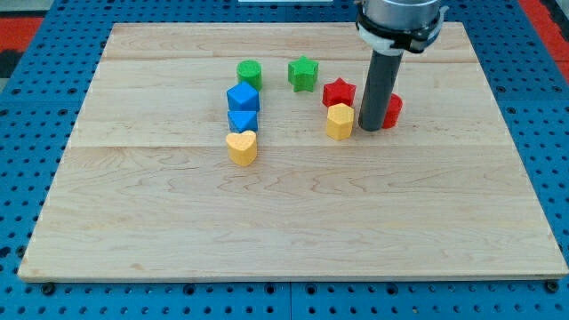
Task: Push the red circle in between the red star and hexagon
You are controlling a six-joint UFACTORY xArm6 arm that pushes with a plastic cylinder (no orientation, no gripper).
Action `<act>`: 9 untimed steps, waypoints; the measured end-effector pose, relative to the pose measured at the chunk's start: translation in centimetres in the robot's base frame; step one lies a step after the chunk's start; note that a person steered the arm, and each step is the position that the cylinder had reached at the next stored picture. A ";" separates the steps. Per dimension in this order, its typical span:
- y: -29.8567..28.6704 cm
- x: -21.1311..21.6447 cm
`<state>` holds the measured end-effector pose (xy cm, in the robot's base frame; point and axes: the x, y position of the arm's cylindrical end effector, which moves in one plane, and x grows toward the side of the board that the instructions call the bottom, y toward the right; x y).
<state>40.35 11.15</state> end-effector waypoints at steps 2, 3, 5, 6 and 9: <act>-3.8 -0.4; -4.2 1.5; 4.8 2.2; 9.7 0.8; 6.2 -0.9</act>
<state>39.48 17.31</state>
